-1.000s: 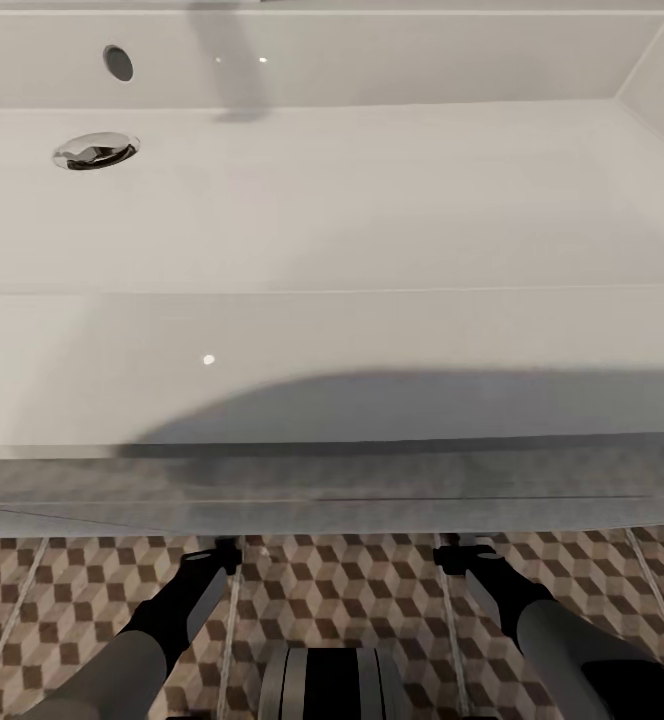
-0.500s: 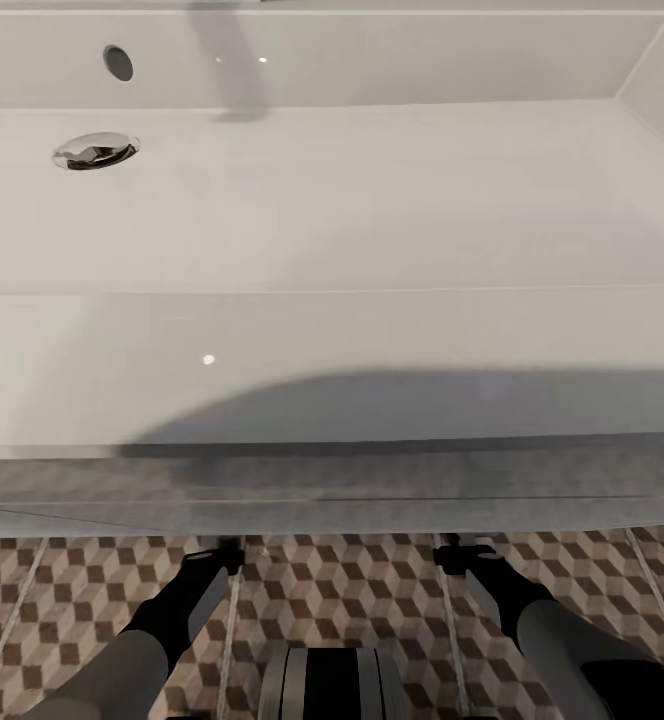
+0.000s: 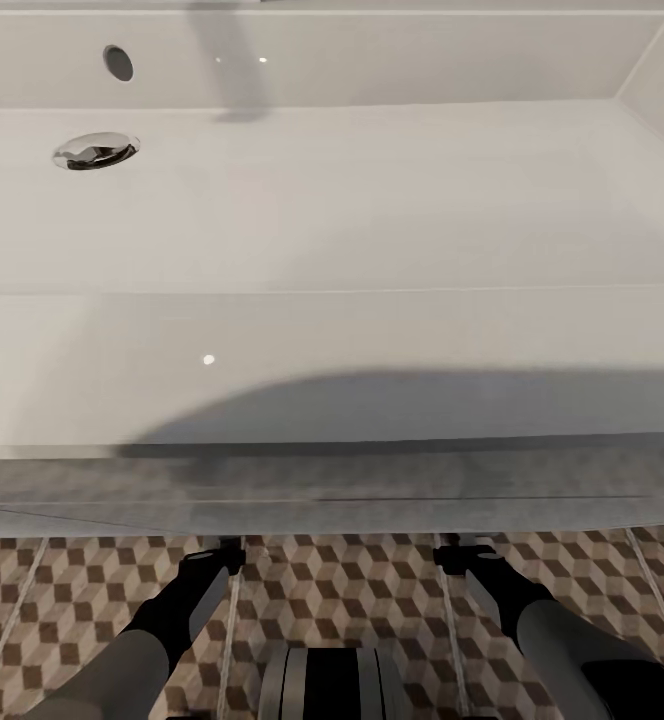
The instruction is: Take the four mousetraps from the cabinet in the bathroom and place them on the bathroom floor. Make sure all four end up on the same floor surface, and ensure that at least two of them are either under or directly next to the same bathroom sink.
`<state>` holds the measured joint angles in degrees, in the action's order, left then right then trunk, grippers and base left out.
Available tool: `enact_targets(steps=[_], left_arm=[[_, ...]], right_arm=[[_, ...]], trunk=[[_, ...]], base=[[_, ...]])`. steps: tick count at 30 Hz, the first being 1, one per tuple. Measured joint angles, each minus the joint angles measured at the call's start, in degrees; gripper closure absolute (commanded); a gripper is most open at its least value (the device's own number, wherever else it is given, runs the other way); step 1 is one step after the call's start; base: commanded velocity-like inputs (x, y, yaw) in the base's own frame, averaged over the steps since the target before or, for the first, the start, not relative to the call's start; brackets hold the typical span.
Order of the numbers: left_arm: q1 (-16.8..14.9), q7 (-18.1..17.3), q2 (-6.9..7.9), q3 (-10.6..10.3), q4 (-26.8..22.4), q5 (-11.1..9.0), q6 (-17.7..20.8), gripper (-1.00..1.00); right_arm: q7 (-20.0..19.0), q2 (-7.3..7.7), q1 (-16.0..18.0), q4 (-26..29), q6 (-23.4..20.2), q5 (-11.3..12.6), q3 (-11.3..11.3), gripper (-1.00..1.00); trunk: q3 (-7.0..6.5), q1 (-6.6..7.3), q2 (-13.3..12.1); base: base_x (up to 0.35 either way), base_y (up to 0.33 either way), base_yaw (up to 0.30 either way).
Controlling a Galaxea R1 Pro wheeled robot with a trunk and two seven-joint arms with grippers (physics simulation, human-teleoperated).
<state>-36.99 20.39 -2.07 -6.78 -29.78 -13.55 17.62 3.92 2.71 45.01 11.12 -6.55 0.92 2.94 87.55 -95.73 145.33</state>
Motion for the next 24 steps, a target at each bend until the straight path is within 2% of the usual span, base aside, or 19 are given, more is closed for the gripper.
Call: enact_targets(steps=[15,24], left_arm=[[0.0,-0.1,0.04,0.0,-0.2,0.1,-0.4,-1.0],[0.0,0.0,0.09,0.0,-2.0,0.3,-0.3,-1.0]], right_arm=[[0.0,0.02,0.0,0.0,0.0,0.0,0.0,-1.0],[0.0,0.03,0.0,0.0,0.0,0.0,0.0,-1.0]], trunk=[[0.0,0.0,0.0],[0.0,0.0,0.0]], base=[[0.0,0.0,0.0],[0.0,0.0,0.0]])
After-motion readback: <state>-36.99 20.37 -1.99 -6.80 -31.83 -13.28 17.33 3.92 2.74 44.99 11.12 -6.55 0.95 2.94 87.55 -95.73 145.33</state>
